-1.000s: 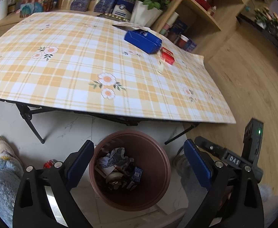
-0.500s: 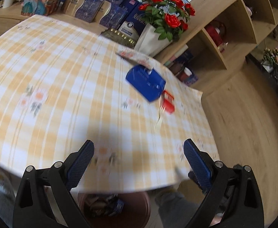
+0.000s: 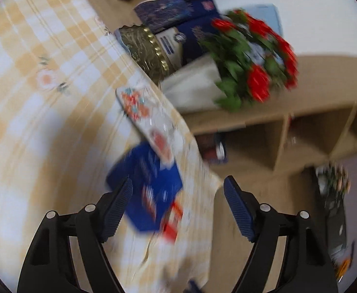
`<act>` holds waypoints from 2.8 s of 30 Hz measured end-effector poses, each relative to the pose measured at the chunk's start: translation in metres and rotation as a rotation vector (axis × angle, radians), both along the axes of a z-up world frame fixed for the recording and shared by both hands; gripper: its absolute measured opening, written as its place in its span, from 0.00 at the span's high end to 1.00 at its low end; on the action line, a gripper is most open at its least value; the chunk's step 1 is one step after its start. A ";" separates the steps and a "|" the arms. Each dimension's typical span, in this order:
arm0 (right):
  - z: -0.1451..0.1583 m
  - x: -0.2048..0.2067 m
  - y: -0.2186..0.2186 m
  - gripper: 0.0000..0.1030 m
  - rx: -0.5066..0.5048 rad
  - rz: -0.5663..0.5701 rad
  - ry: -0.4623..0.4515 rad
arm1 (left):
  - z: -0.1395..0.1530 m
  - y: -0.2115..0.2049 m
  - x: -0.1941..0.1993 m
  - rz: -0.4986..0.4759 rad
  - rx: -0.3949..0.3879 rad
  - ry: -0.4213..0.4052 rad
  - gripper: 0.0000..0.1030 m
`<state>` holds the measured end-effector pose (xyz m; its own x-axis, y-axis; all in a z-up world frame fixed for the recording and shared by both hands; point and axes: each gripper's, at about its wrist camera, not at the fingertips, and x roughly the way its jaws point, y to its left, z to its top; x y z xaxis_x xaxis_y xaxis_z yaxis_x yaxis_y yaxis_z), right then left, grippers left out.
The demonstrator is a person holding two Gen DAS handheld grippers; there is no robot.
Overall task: Collect trash
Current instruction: 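Move the left tool to the clear plastic tray with floral card and grasp it, then grasp the blue coffee box with the right tool while the left tool holds the tray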
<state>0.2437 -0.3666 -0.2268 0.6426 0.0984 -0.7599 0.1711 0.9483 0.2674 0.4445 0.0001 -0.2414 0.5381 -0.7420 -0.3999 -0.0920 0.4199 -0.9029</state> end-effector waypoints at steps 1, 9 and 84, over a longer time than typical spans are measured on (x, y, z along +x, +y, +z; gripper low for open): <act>-0.001 0.006 -0.004 0.06 0.003 -0.005 -0.001 | -0.008 -0.005 0.018 0.006 0.004 0.019 0.27; -0.009 0.027 -0.027 0.06 0.027 -0.033 0.004 | -0.068 -0.021 0.094 0.059 -0.130 0.179 0.29; -0.009 0.192 0.060 0.75 0.542 0.177 -0.015 | 0.015 -0.020 -0.003 -0.451 0.657 -0.161 0.90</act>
<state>0.4355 -0.3070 -0.2356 0.5910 0.5787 -0.5619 0.0143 0.6890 0.7246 0.4416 -0.0196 -0.2262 0.3318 -0.5417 -0.7723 0.3223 0.8345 -0.4468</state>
